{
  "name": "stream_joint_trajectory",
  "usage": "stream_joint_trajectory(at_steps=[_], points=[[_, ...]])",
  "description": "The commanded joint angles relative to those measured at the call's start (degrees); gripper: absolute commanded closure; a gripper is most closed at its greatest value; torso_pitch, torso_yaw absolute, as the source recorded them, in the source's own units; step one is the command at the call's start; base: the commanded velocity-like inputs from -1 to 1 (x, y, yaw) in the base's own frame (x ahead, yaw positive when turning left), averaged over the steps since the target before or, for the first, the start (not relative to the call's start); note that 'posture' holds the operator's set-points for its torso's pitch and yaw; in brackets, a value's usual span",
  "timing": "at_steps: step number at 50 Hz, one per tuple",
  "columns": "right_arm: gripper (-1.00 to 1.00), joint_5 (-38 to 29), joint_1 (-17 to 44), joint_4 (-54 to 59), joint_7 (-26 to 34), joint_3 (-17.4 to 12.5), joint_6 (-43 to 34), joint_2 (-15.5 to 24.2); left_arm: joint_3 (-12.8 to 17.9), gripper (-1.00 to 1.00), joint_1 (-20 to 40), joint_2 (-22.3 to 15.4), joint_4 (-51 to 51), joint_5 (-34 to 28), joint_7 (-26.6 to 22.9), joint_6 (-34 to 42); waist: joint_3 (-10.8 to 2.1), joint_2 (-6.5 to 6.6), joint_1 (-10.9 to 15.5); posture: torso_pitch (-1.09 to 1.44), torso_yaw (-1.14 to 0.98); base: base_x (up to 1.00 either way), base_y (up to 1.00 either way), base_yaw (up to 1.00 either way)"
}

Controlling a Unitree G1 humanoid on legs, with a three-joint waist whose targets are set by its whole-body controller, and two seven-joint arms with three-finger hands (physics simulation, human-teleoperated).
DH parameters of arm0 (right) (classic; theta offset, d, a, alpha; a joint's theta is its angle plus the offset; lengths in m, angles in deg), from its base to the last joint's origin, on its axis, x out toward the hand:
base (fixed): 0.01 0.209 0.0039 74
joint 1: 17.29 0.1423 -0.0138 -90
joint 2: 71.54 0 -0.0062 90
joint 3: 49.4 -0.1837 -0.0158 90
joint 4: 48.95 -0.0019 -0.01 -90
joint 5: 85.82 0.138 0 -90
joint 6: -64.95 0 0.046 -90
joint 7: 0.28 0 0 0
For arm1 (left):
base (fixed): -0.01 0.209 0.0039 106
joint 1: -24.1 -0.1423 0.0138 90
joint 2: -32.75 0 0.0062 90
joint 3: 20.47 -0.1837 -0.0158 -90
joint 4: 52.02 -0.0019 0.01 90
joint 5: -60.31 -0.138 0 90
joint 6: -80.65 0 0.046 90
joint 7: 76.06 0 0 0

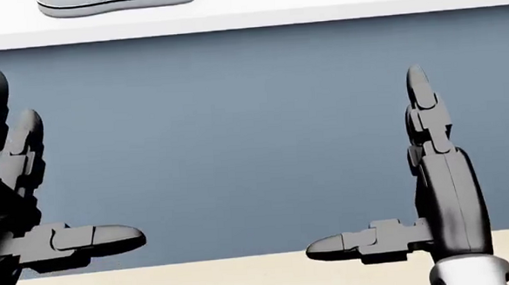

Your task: Place the cheese in the stand mixer bowl.

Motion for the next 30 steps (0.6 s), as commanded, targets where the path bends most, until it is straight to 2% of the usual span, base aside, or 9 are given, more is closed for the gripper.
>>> stream_joint_trajectory(at_steps=[1,7,14,15,20,21,22,27,30], points=[[-1.00,-0.28,1.29,-2.48,-0.19,-0.08,1.20,0.20,-0.10,-1.00,0.92,-0.26,1.99,0.55,0.15,-1.33,-0.63,0.06,-0.04,0.00,0.00,0.00,0.06,0.00],[-1.00,-0.49,1.17,-2.85,-0.32,-0.02,1.15,0.11,0.03,-1.00,0.81,-0.42,2.29,0.82,0.19,-1.14,-0.43,-0.29,-0.21,0.00,0.00,0.00,0.07,0.00],[-1.00,-0.97,1.12,-3.15,-0.35,0.13,0.58,0.11,0.19,-1.00,0.87,-0.54,2.36,0.96,0.20,-0.94,-0.30,2.29,0.08,0.00,0.00,0.00,0.07,0.00],[-1.00,-1.00,1.13,-3.13,-0.36,0.19,0.49,0.06,0.06,-1.00,0.77,-0.53,2.36,0.90,0.17,-1.00,-0.38,2.02,0.06,0.00,0.00,0.00,0.20,0.00],[-1.00,-1.01,1.17,-3.04,-0.34,0.19,0.36,0.05,0.12,-1.00,0.81,-0.55,2.46,1.01,0.18,-0.72,-0.06,-2.04,-0.51,0.00,0.00,0.00,0.21,0.00],[-1.00,-1.03,1.19,-3.21,-0.31,0.17,0.20,0.05,0.32,-1.00,0.98,-0.63,2.38,1.09,0.15,-0.66,-0.14,-1.92,-0.36,0.00,0.00,0.00,0.22,0.00],[-1.00,-1.02,1.20,-3.21,-0.29,0.17,0.15,0.05,0.38,-1.00,0.89,-0.62,2.50,1.14,0.16,-0.63,-0.24,-1.04,-0.48,0.00,0.00,0.00,0.22,0.00],[-1.00,-1.10,1.26,-2.81,-0.38,0.17,0.25,0.08,0.34,-1.00,0.97,-0.62,2.11,1.16,0.22,-0.83,-0.92,-0.69,-0.44,0.00,0.00,0.00,0.21,0.00],[-1.00,-1.23,1.25,-2.65,-0.44,0.19,0.17,0.07,0.44,-1.00,1.02,-0.63,2.07,1.30,0.23,-0.69,-0.41,2.12,-0.52,0.00,0.00,0.00,0.22,0.00]])
